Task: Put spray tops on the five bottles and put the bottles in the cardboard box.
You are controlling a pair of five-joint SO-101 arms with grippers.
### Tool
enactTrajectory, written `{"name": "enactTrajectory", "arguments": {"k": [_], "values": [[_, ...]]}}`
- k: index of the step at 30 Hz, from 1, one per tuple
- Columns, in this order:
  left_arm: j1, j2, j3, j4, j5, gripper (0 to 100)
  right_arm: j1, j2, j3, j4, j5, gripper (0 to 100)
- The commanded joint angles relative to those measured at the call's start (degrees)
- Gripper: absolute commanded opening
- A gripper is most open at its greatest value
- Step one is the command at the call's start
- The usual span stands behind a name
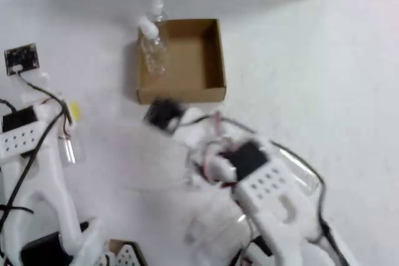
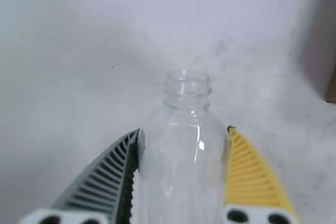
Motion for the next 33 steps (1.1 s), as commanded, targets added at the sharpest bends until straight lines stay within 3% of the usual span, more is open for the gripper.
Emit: {"name": "enactTrajectory", "arguments": {"k": [1,9,17,20,24,33], "values": [[2.86,-0.31,-7.47,5.45,0.53,2,7.78,-9.01,-6.77,5.49,-6.86,1.5],[8.22,-10.77,-8.18,10.99,0.44,2,19.56,-23.69,-1.14,6.64,-10.81,1.5],[17.19,-31.16,2.81,2.99,0.26,2,34.95,-39.60,15.03,-14.29,-11.43,1.5],[21.41,-36.53,7.03,-0.97,0.44,2,38.20,-41.45,17.93,-20.44,-17.85,1.5],[27.82,-42.95,13.27,-8.35,0.44,2,39.96,-41.45,18.20,-28.70,-29.98,1.5],[37.49,-59.47,30.33,-28.04,0.09,2,34.51,-41.45,18.02,-49.45,-35.25,1.5]]}}
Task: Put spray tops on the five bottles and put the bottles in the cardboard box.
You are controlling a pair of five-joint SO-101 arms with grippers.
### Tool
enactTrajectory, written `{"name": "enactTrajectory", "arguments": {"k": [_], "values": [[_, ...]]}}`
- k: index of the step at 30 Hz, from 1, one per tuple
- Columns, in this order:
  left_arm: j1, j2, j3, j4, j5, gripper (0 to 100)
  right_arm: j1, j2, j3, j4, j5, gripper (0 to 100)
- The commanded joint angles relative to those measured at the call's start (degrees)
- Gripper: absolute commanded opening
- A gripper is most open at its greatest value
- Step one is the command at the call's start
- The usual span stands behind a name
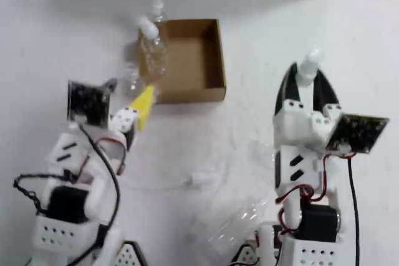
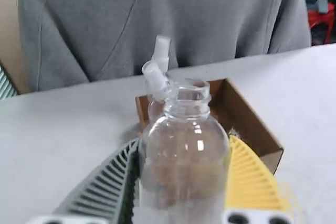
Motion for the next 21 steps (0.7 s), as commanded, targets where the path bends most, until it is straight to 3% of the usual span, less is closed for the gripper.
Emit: {"name": "enactTrajectory", "arguments": {"k": [1,7,14,21], "values": [[4.79,-9.27,7.12,-11.25,0.09,2,-5.85,-0.57,-0.79,-11.74,-1.14,1.5],[6.55,-19.30,16.70,-17.76,0.09,2,-17.80,2.86,-3.87,-25.89,-0.70,1.5],[6.37,-28.70,23.21,-17.85,0.18,2,-25.54,19.30,-24.26,-25.89,-0.70,1.5],[6.37,-29.14,28.92,-21.36,0.44,2,-33.80,26.86,-39.65,-22.20,-0.97,1.5]]}}
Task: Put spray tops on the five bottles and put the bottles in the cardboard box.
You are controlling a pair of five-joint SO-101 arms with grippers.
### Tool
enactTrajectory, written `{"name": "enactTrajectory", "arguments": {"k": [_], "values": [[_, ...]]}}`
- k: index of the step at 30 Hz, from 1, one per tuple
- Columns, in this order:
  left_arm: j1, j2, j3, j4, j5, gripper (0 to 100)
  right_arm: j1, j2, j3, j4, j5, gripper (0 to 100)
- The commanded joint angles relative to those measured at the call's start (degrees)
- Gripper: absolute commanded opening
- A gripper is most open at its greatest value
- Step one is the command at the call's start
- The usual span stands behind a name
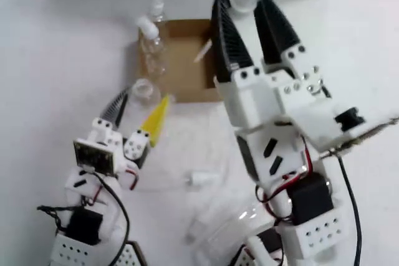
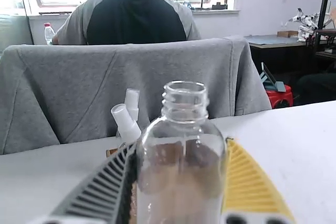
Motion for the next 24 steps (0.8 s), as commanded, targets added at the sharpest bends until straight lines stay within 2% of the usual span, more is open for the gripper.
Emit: {"name": "enactTrajectory", "arguments": {"k": [1,4,7,11,15,19,24], "values": [[0.66,-1.10,2.20,-4.48,0.44,2,-7.96,1.27,-9.14,4.00,-0.35,1.5],[0.57,-1.10,4.40,-6.51,0.18,2,-15.78,-1.27,-8.26,6.29,0.00,1.5],[0.57,-1.10,5.36,-7.38,0.35,2,-18.77,-2.59,-2.73,6.11,0.09,1.5],[0.57,-1.10,5.36,-7.03,0.44,2,-18.77,-1.71,5.45,-2.77,0.18,1.5],[0.57,-1.10,5.36,-6.95,0.18,2,-18.95,1.89,8.44,-8.84,6.68,1.5],[0.57,-1.10,5.36,-6.95,0.09,2,-18.77,6.81,8.18,-11.21,10.29,1.5],[0.57,-1.10,5.36,-6.95,0.09,2,-17.89,8.57,8.53,-11.21,11.08,1.5]]}}
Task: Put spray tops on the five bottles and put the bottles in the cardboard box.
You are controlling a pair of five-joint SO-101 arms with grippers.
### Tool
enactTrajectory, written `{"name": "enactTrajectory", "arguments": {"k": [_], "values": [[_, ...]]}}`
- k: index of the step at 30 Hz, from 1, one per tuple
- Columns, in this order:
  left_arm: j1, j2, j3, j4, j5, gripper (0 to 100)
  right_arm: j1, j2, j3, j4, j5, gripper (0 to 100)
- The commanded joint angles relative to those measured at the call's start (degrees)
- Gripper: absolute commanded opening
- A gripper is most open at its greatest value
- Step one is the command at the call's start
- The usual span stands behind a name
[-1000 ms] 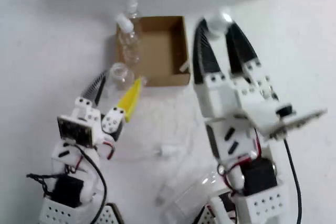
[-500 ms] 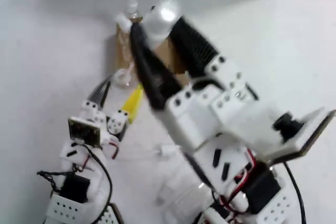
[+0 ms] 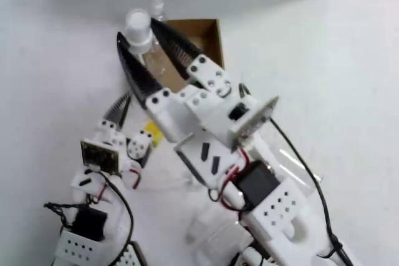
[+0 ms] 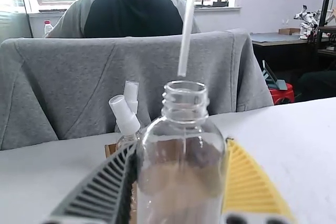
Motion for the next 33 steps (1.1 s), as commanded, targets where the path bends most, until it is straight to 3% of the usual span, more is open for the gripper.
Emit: {"name": "enactTrajectory", "arguments": {"k": [1,13,33], "values": [[0.57,-1.10,-0.18,-1.76,0.09,2,0.57,0.31,-0.26,-1.10,1.32,1.5],[0.57,-1.10,-0.18,-1.76,0.09,2,3.65,0.48,1.67,-1.27,1.32,1.5],[0.57,-1.10,-0.18,-1.76,0.09,2,2.59,0.40,9.49,-0.84,-1.85,1.5]]}}
